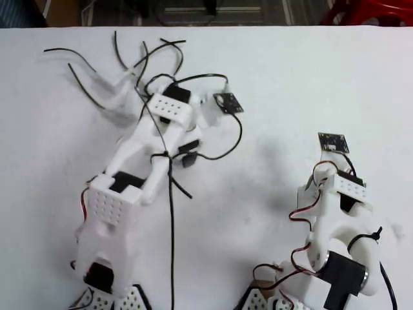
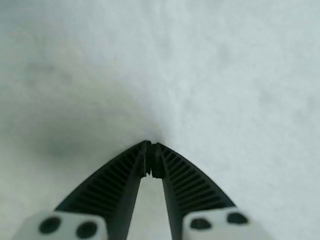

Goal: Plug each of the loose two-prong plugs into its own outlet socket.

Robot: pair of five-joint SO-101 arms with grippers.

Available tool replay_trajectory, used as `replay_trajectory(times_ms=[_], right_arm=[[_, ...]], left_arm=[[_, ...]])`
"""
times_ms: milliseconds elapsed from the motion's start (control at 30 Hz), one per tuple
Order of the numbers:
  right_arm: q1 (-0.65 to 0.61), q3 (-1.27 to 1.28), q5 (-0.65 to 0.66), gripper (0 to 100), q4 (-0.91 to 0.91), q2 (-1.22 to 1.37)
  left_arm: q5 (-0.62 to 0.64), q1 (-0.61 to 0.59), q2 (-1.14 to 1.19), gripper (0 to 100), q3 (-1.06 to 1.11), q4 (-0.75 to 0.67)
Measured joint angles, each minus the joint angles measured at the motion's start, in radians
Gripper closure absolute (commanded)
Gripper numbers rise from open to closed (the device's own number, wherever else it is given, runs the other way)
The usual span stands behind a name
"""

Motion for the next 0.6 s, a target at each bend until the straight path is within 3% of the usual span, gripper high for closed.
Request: replay_trajectory(times_ms=[167, 433, 600], right_arm=[[0.0, 0.0, 0.0, 97.8, 0.0, 0.0], [0.0, 0.0, 0.0, 97.8, 0.0, 0.0], [0.0, 0.0, 0.0, 97.8, 0.0, 0.0]], left_arm=[[0.008, -0.043, 0.003, 98, -0.063, -0.012], [0.009, -0.207, 0.012, 97, -0.336, -0.068], [0.009, -0.216, 0.017, 91, -0.376, -0.219]])
